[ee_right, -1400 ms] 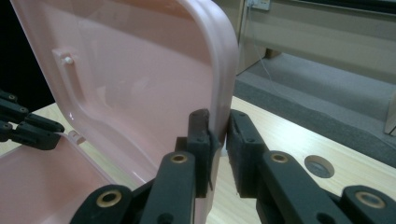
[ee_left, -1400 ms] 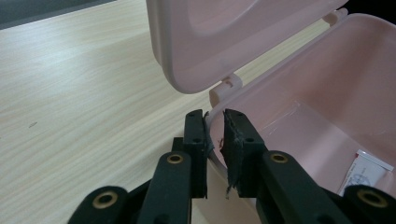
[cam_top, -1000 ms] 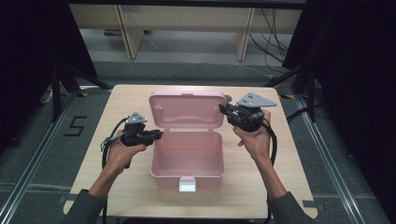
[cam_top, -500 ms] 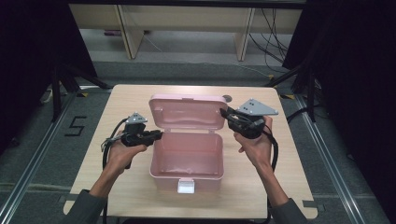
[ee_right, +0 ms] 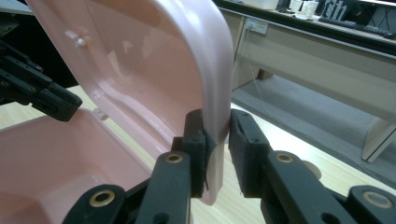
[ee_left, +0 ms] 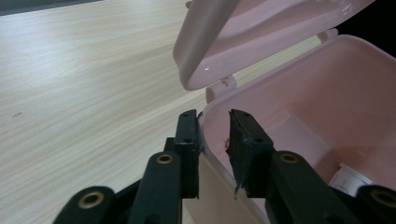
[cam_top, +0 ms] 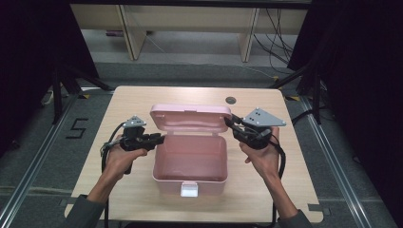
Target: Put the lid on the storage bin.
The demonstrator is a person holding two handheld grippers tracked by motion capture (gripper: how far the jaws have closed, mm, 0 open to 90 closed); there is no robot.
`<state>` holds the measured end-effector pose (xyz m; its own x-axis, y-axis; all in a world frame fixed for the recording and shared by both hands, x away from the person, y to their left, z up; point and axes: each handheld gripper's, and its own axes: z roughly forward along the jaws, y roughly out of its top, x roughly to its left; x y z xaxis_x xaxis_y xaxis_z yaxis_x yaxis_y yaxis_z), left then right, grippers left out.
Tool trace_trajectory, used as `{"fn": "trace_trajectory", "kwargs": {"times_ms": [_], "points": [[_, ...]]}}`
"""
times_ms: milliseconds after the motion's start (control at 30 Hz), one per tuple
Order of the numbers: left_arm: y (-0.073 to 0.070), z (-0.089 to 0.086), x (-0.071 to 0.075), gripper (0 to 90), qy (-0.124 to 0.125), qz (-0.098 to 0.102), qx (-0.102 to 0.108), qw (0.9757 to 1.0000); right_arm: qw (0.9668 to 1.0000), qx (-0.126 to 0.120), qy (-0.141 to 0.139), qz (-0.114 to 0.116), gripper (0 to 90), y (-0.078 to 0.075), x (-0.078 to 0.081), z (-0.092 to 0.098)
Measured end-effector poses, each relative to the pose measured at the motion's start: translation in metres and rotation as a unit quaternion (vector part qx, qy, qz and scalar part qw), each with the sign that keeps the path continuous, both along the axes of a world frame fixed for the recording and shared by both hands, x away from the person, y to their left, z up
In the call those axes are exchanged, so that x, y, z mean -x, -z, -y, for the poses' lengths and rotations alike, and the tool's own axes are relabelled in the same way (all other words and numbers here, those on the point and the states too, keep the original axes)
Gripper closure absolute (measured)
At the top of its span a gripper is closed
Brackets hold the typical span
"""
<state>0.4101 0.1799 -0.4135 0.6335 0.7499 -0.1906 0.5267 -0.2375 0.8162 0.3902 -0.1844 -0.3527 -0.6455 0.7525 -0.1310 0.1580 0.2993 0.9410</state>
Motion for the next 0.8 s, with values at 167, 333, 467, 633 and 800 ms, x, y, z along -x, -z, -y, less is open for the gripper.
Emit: {"fn": "trace_trajectory", "kwargs": {"times_ms": [167, 333, 467, 633, 800], "points": [[-0.004, -0.006, 0.008, 66.1, 0.001, 0.004, 0.005, 1.0000, 1.0000, 0.006, -0.001, -0.001, 76.4, 0.001, 0.006, 0.000], [-0.003, -0.014, 0.017, 63.4, -0.001, 0.005, 0.004, 1.0000, 1.0000, 0.004, -0.006, -0.007, 75.8, 0.003, 0.012, 0.001], [-0.004, -0.019, 0.022, 62.4, -0.001, 0.004, 0.008, 1.0000, 0.9998, 0.000, -0.010, -0.018, 75.2, 0.006, 0.018, 0.001], [-0.008, -0.020, 0.035, 61.0, 0.016, 0.001, 0.021, 0.9997, 0.9995, -0.016, -0.012, -0.025, 74.6, 0.011, 0.023, 0.002], [-0.010, -0.023, 0.044, 60.5, 0.020, 0.009, 0.011, 0.9997, 0.9999, -0.007, -0.005, -0.011, 74.7, 0.012, 0.027, 0.003]]}}
